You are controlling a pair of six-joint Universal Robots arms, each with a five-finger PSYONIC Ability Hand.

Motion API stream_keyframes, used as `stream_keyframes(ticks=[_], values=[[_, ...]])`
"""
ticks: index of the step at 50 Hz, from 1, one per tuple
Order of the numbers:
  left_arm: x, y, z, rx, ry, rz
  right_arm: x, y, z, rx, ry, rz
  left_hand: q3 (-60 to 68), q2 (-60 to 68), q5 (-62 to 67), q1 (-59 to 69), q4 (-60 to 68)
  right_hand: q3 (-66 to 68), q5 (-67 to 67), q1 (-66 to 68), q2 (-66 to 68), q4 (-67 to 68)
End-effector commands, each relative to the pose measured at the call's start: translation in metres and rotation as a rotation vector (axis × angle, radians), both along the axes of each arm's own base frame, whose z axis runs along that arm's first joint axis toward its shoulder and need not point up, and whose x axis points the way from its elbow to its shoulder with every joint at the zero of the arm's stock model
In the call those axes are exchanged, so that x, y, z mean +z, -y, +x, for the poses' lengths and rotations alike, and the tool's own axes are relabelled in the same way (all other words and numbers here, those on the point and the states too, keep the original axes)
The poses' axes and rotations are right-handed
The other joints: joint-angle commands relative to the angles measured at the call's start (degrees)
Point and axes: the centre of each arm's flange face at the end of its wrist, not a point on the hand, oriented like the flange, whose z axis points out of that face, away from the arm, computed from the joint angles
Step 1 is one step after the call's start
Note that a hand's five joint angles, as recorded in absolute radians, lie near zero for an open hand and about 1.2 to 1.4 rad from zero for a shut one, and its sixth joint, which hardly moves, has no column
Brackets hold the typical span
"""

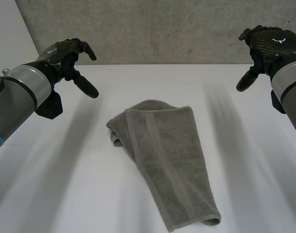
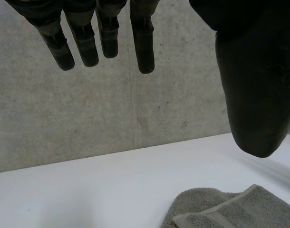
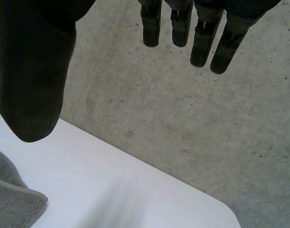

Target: Fold the towel.

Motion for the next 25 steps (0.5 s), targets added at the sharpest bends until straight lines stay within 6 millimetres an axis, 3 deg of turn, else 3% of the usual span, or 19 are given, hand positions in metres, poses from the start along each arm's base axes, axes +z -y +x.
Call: stream_keyframes(ticks=[1,11,25], values=[[0.0030,-0.0009,0.0002,-0.002,0.003,-0.006,0.0001,0.0001,0.0000,0.002,-0.004,0.000,-4.4,-4.2,-2.8,-4.8,-4.2,-4.3,-3.5,-2.9,-4.2,-4.9],[0.0048,-0.0029,0.0048,0.020,0.112,-0.033,0.0000,-0.0015,0.0042,0.047,-0.004,0.002,-4.4,-4.2,-2.8,-4.8,-4.2,-4.3,-3.5,-2.9,-4.2,-4.9],[0.0071,-0.0026,0.0069,0.047,0.123,-0.046,-0.0007,-0.0009,0.0044,0.061,-0.002,0.002,-4.4,-4.2,-2.8,-4.8,-4.2,-4.3,-3.5,-2.9,-4.2,-4.9]])
